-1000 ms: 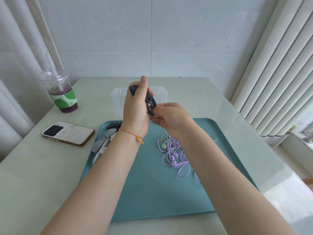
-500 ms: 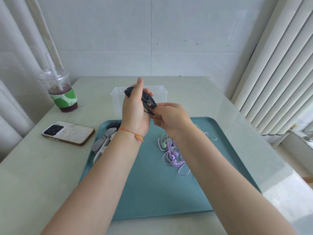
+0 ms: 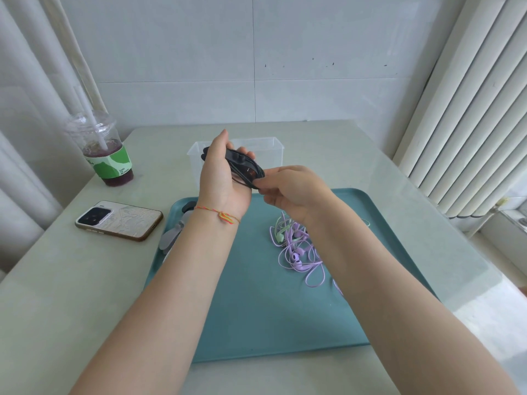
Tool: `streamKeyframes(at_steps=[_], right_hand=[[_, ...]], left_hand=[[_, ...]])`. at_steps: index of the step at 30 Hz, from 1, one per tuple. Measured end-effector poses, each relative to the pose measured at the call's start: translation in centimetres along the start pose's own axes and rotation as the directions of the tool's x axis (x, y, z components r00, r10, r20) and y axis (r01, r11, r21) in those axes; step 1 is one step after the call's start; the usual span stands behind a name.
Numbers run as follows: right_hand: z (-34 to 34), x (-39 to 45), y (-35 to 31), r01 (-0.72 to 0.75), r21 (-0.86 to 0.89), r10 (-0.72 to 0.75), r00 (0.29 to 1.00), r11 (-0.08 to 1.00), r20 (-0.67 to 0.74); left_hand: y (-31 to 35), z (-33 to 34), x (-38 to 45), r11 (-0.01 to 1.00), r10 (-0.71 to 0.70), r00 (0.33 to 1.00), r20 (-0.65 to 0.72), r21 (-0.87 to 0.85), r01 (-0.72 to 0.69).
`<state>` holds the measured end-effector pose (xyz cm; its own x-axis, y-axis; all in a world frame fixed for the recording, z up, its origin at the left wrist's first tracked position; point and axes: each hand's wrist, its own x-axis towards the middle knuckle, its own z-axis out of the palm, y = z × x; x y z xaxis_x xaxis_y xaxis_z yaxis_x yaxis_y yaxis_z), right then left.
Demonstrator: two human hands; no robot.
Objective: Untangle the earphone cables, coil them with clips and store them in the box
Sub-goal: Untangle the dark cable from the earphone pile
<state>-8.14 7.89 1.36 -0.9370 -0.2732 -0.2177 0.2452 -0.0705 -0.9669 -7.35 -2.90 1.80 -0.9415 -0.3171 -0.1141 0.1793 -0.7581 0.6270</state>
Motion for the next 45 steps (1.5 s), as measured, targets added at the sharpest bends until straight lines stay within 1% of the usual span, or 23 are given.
streamKeyframes(at_steps=[3,7,13,17,21,24,26,29,30,31,33,34,35,38,41,43,45], right_hand=[[-0.1,0.1,0.1,-0.001,0.021,0.001,1.0,1.0,0.019],[-0.2,0.1,0.1,0.009,0.024,-0.01,0.999,1.0,0.042],[-0.4,0.2,0.1,0.068,-0.023,-0.065,0.993,0.997,0.097],[-0.4,0.2,0.3,0.119,-0.089,-0.108,0.987,0.989,0.118],[-1.0,0.1,0.0,0.135,-0.17,-0.097,0.972,0.976,0.214],[-1.3,-0.1,-0.3,0.154,-0.167,-0.099,0.949,0.974,0.298],[-1.1,-0.4,-0.3,0.212,-0.194,-0.145,0.939,0.958,0.311],[-0.3,-0.4,-0.2,0.341,-0.307,-0.278,0.933,0.889,0.23],[-0.1,-0.5,-0.2,0.35,-0.302,-0.298,0.932,0.887,0.207],[0.0,-0.5,-0.2,0.33,-0.251,-0.286,0.938,0.91,0.198],[-0.1,-0.5,-0.3,0.205,-0.052,-0.188,0.954,0.977,0.232],[-0.3,-0.5,-0.4,0.137,0.024,-0.138,0.955,0.99,0.261],[-0.4,-0.5,-0.4,0.1,0.048,-0.11,0.954,0.994,0.278],[-0.8,-0.2,-0.3,0.123,0.004,-0.119,0.951,0.992,0.284],[-1.1,-0.1,-0.6,0.128,0.027,-0.13,0.947,0.991,0.295],[-1.4,-0.1,-0.8,0.134,0.025,-0.136,0.949,0.991,0.284],[-1.7,-0.1,-0.8,0.147,0.012,-0.145,0.953,0.989,0.265]], left_hand=[[0.1,-0.4,0.5,0.999,-0.032,0.999,-0.008,-0.043,0.032],[0.1,-0.4,0.5,0.998,-0.039,0.999,-0.003,-0.054,0.039],[0.4,-0.6,0.5,0.994,-0.076,0.997,0.013,-0.082,0.077],[0.7,-0.9,0.7,0.987,-0.097,0.995,0.034,-0.123,0.1],[1.0,-1.5,1.0,0.961,-0.186,0.975,0.121,-0.184,0.206],[1.2,-1.8,1.0,0.939,-0.23,0.96,0.158,-0.224,0.262],[1.2,-1.9,1.0,0.937,-0.213,0.966,0.149,-0.249,0.245],[1.0,-1.8,0.9,0.944,-0.167,0.978,0.122,-0.265,0.195],[1.0,-1.7,0.8,0.945,-0.153,0.981,0.123,-0.272,0.181],[1.0,-1.5,0.6,0.944,-0.141,0.981,0.13,-0.281,0.173],[1.1,-1.2,0.3,0.942,-0.116,0.98,0.16,-0.294,0.16],[1.1,-1.1,0.1,0.947,-0.101,0.98,0.173,-0.286,0.149],[1.2,-1.0,0.0,0.952,-0.089,0.98,0.181,-0.275,0.137],[1.2,-0.9,0.1,0.957,-0.076,0.981,0.178,-0.262,0.121],[1.2,-0.8,0.1,0.961,-0.08,0.977,0.195,-0.246,0.128],[1.3,-0.8,0.1,0.972,-0.105,0.966,0.235,-0.179,0.15],[1.4,-0.8,0.0,0.976,-0.173,0.939,0.296,-0.075,0.204]])
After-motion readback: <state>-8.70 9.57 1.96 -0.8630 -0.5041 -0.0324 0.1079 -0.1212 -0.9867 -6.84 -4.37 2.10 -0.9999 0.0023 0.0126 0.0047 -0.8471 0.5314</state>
